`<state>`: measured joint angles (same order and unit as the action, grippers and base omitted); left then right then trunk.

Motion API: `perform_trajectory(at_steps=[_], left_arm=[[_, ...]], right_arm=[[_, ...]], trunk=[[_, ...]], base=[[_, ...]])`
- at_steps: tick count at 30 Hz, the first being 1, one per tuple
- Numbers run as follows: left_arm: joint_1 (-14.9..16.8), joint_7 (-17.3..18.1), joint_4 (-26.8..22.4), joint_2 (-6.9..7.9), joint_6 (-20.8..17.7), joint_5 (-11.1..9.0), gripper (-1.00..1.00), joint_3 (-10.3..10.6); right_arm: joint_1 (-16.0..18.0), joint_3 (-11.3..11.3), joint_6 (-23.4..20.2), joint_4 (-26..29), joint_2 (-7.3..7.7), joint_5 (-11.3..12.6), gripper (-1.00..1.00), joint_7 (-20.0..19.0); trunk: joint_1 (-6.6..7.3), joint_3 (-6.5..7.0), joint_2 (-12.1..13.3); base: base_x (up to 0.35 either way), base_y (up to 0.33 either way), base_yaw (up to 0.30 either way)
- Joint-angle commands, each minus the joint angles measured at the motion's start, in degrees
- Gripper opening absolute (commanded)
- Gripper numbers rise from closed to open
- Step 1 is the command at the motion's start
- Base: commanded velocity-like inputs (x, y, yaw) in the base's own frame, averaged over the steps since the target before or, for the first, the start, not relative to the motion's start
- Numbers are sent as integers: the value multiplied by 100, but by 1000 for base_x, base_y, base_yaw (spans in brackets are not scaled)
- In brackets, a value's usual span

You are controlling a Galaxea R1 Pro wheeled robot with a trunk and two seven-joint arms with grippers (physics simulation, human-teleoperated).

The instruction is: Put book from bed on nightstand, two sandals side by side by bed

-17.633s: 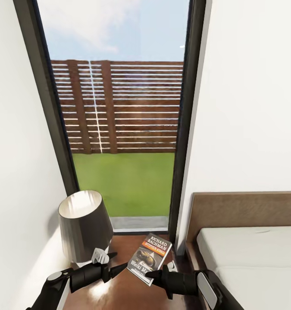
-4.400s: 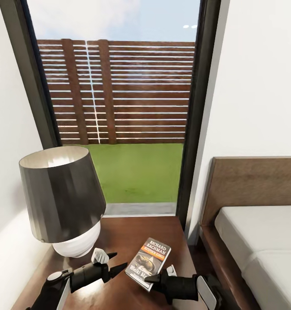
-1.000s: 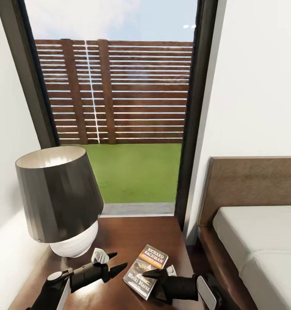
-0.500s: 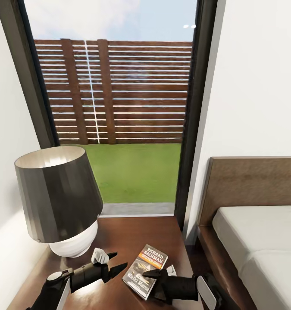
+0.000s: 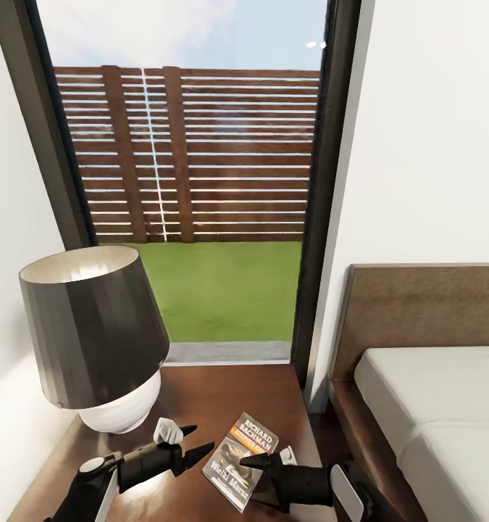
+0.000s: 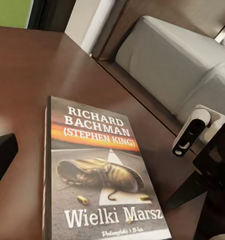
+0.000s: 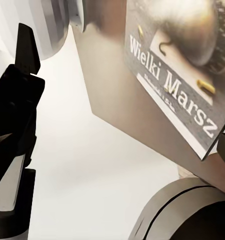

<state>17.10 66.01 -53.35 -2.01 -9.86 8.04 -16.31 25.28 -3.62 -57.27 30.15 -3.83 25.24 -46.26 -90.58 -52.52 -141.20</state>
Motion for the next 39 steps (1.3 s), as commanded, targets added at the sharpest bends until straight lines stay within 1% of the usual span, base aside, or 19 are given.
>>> perform_trajectory(at_steps=[1, 11, 21, 27, 32, 39], left_arm=[[4, 44, -9, -9, -60, 40, 100, -30], [4, 44, -10, -8, -60, 40, 100, -30], [4, 44, -9, -10, -60, 40, 100, -30], [4, 41, -9, -10, -60, 40, 100, -30], [4, 39, 173, -5, -52, 40, 100, -25], [4, 42, 191, -2, -51, 40, 100, -23]], right_arm=[[3, -36, -21, 0, -5, -46, 100, -33], [3, -34, -21, 0, -7, -46, 100, -33], [3, -33, -21, 0, -7, -46, 100, -33], [3, -35, -21, 0, -6, -46, 100, -33], [3, -34, -21, 1, -7, -46, 100, -33], [3, -33, -21, 0, -8, -46, 100, -33]], trunk=[[1, -6, -3], [1, -6, -3], [1, -6, -3], [1, -6, -3], [1, -6, -3], [1, -6, -3]], base=[[0, 0, 0], [-4, 0, 0], [-282, 0, 0], [-26, 0, 0], [-1, 0, 0], [0, 0, 0]])
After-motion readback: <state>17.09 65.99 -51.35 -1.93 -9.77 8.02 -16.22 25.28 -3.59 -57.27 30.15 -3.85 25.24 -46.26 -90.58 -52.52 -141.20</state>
